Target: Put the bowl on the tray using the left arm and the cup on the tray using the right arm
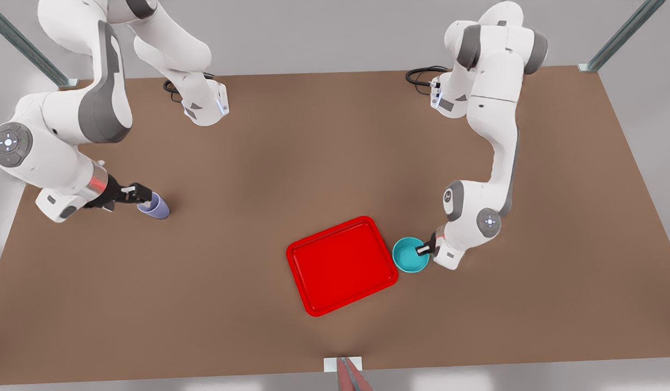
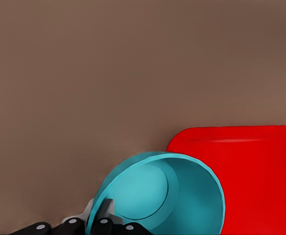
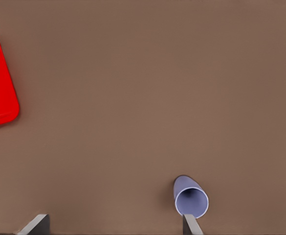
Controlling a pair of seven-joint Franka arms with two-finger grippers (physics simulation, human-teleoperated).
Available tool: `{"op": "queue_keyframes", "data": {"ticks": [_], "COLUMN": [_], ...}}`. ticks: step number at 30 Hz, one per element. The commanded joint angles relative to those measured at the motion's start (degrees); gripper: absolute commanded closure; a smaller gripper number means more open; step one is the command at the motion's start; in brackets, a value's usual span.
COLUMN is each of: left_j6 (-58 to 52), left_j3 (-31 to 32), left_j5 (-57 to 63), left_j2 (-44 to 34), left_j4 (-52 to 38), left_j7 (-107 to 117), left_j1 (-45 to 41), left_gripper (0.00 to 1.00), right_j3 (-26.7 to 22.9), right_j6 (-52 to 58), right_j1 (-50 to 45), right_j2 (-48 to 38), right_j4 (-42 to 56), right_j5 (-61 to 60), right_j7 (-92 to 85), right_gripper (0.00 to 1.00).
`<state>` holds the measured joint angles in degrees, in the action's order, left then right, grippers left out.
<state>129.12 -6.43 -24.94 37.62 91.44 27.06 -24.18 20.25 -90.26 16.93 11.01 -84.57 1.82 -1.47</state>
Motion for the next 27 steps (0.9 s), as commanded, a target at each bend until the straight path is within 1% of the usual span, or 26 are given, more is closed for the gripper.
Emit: {"op": "queue_keyframes", "data": {"ticks": [1, 3, 4, 5, 6, 7, 8, 9, 10, 11, 12, 17, 18, 22, 24, 26, 27], "left_j6": [0.1, 0.2, 0.2, 1.4, 3.0, 3.0, 3.1, 3.1, 3.1, 3.1, 3.1, 3.1, 3.1, 3.0, 2.5, 2.3, -0.6], "left_j3": [0.0, 0.0, 0.0, 0.0, 0.0, 0.0, 0.0, 0.0, 0.0, 0.0, 0.0, 0.0, 0.0, -0.3, -0.4, -0.7, -2.6], "left_j5": [-10.0, -10.1, -10.2, -10.4, -10.4, -10.4, -10.4, -10.4, -10.4, -10.3, -10.3, -10.3, -10.3, -10.2, -10.0, -9.7, -8.2], "left_j2": [0.6, 3.8, 5.4, 7.0, 8.2, 8.4, 8.5, 8.7, 8.9, 9.0, 9.2, 9.4, 9.4, 9.2, 8.5, 7.6, 6.4], "left_j4": [-0.9, -5.3, -7.4, -9.2, -10.2, -10.4, -10.5, -10.5, -10.5, -10.5, -10.4, -10.4, -10.5, -10.5, -10.5, -10.5, -10.5], "left_j7": [1.8, 12.1, 15.6, 18.5, 20.2, 20.3, 20.3, 20.2, 20.2, 20.1, 19.9, 20.0, 20.0, 19.6, 19.5, 19.5, 19.3], "left_j1": [-0.6, -4.6, -6.0, -7.5, -8.1, -8.1, -8.1, -8.1, -8.1, -8.1, -8.1, -8.0, -8.0, -7.7, -7.6, -7.5, -7.5], "left_gripper": [0.79, 0.79, 0.79, 0.79, 0.79, 0.79, 0.79, 0.79, 0.79, 0.69, 0.0, 0.0, 0.0, 0.0, 0.0, 0.0, 0.0], "right_j3": [0.0, 0.0, 0.0, 0.0, 0.0, 0.1, 0.1, 0.0, 0.0, 0.0, -0.2, -0.2, -0.2, -0.2, -1.4, -2.5, -2.6], "right_j6": [0.1, 5.6, 4.2, -0.1, -6.2, -11.9, -19.2, -23.8, -27.3, -28.7, -28.9, -29.8, -29.7, -26.9, -23.1, -23.2, -23.2], "right_j1": [2.1, 4.7, 6.4, 7.1, 8.7, 10.4, 11.7, 13.4, 15.3, 15.3, 15.9, 19.7, 19.7, 18.6, 18.3, 18.2, 18.3], "right_j2": [0.5, 0.6, 0.2, -1.0, -6.9, -9.7, -10.2, -10.0, -9.3, -8.6, -8.4, -6.4, -6.4, -2.1, -1.9, -1.3, -1.3], "right_j4": [-0.1, -1.1, -4.5, -10.6, -20.0, -27.1, -33.2, -37.4, -39.4, -40.8, -41.5, -42.0, -42.3, -39.1, -39.3, -39.1, -39.2], "right_j5": [-0.1, 0.2, 0.4, 0.6, 0.6, 0.4, 0.2, 0.2, 0.3, 0.5, 0.6, 0.6, 0.6, 0.6, 0.6, 0.6, 0.6], "right_j7": [0.1, 0.7, 0.7, 0.6, 0.6, 0.6, 0.5, 0.3, -0.2, 0.0, 0.1, -0.3, -0.3, 0.2, 0.1, -0.2, -0.3], "right_gripper": [0.0, 0.0, 0.0, 0.0, 0.0, 0.0, 0.0, 0.0, 0.0, 0.0, 0.0, 0.0, 0.0, 0.0, 0.0, 0.0, 0.0]}}
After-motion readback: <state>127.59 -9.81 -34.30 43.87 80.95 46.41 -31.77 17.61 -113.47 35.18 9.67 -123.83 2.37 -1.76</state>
